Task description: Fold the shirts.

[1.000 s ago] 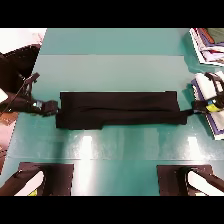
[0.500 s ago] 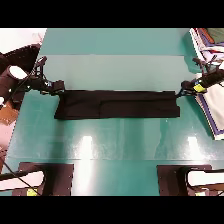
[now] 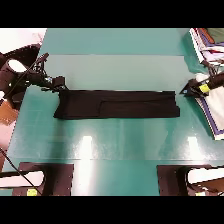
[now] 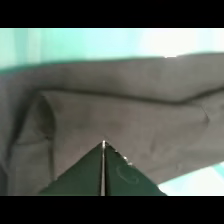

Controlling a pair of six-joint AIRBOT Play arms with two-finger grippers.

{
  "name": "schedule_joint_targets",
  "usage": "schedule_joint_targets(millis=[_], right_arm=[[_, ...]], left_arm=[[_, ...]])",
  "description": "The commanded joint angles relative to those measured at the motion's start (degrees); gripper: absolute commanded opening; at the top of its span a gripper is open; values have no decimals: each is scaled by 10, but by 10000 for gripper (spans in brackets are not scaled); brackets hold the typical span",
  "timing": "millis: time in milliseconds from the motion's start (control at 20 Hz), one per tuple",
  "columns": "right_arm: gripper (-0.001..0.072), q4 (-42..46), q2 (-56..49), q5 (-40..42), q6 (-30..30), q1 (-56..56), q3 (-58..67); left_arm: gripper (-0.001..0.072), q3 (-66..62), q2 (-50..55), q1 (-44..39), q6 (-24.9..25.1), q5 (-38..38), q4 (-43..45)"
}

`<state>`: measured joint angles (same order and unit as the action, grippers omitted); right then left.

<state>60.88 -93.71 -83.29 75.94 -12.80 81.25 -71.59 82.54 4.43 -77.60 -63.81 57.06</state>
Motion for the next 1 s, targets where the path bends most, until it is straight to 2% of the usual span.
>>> schedule_joint_targets(millis=[0,150,300,350,450,500,700,950], right_arm=[[585,-51,-3,3,-17,-53,-74],[581,-133,-32,13,-63,-61,-122],[568,-149,-56,28,-70,-29,-135],[494,-148,-61,28,-77,-15,-134],[115,-147,-61,26,-112,7,-125],[17,-147,-57,22,-115,15,-113],[17,-149,4,5,-111,36,-36],[17,-149,80,-16,-49,109,83]], left_arm=[[36,-5,1,-22,1,-27,-13],[35,-5,1,-79,-7,11,-14],[26,-5,3,-139,-43,75,-14],[26,-5,6,-156,-54,95,-14],[26,-5,20,-191,-65,128,-19],[26,-6,29,-205,-64,145,-25],[25,-61,93,-259,-64,160,-43],[25,-144,189,-317,-65,147,-44]])
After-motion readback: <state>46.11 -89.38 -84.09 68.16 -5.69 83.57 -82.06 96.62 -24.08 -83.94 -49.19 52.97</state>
